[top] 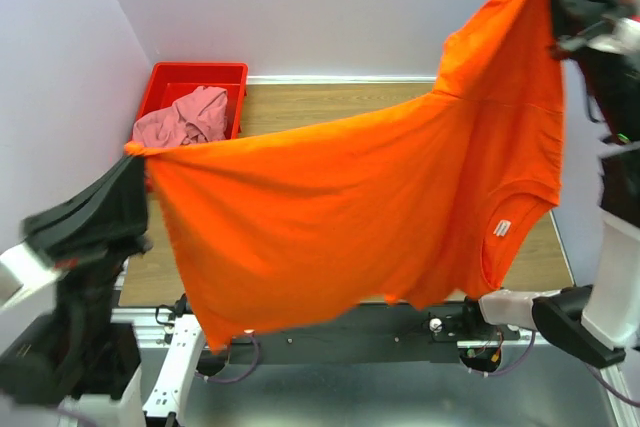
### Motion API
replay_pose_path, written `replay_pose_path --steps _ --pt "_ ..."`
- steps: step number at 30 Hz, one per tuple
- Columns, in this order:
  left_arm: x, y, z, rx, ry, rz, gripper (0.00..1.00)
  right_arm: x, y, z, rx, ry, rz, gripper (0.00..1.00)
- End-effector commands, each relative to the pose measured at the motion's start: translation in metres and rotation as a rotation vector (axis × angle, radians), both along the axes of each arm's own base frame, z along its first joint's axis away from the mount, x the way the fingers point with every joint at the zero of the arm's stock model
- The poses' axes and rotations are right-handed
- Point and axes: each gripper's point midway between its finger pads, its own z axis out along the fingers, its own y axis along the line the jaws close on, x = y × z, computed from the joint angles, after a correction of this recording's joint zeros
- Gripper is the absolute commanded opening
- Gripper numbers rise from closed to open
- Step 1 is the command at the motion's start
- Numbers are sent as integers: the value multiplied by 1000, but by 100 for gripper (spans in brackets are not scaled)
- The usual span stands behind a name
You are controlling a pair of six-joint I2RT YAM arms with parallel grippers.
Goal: Fold and stack the t-shirts
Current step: Flatten the tshirt out
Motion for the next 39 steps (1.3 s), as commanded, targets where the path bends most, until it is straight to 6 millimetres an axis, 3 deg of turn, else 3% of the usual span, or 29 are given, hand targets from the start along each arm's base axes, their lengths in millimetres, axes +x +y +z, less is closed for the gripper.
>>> replay_pose_path --steps 1,2,3,4,5,6,7,8,9,10,11,12,13,14,15,16,17,18,19,20,21,27,33,39 --pt "79 -2 -77 -5 257 -5 0 85 16 -67 -60 207 -47 0" --pt "105 -2 -115 -10 350 -4 0 114 25 -100 -93 290 -45 0" --pt "118 -1 -136 -12 398 -2 0 122 27 -113 -107 316 -44 1" --pt "132 -1 -159 -12 450 0 0 142 35 -135 -127 367 -37 0" --pt "145 0 -183 -22 508 3 0 162 43 -169 -152 439 -24 0" --pt "167 1 -227 -25 604 13 0 174 48 -185 -168 468 -13 1" --pt "178 5 -249 -39 653 33 0 198 57 -219 -193 538 0 0" --pt "187 7 -270 -57 705 43 0 210 66 -239 -206 574 29 0" --pt "202 9 -306 -68 790 54 0 225 73 -269 -225 637 46 0" --pt "209 11 -322 -76 831 65 0 236 79 -288 -236 672 58 0" --pt "217 17 -337 -99 874 96 0 262 89 -332 -255 760 75 1" --pt "229 19 -363 -111 950 112 0 275 93 -347 -261 778 78 0" --pt "234 23 -374 -119 984 133 0 288 96 -361 -268 794 79 0" --pt "241 30 -385 -136 1020 177 0 314 104 -408 -282 873 78 1" --pt "251 33 -403 -126 1086 201 0 327 107 -424 -286 893 75 0" --pt "256 38 -411 -133 1116 233 0 343 111 -423 -278 878 72 1" --pt "261 39 -419 -127 1144 241 0 354 114 -437 -278 895 70 0" --pt "269 40 -432 -115 1188 253 0 372 119 -484 -292 963 68 1" --pt "272 40 -437 -112 1206 257 0 385 121 -475 -270 934 59 0" --pt "275 45 -443 -116 1223 289 0 392 123 -484 -266 943 56 0" --pt "282 46 -450 -114 1240 300 0 403 126 -514 -275 979 50 1" --pt "293 50 -484 -102 1341 335 0 422 137 -546 -287 974 -8 4" --pt "296 57 -485 -121 1337 374 0 430 142 -547 -250 960 -30 6" --pt "297 63 -487 -134 1340 409 0 436 168 -536 -230 905 10 8"
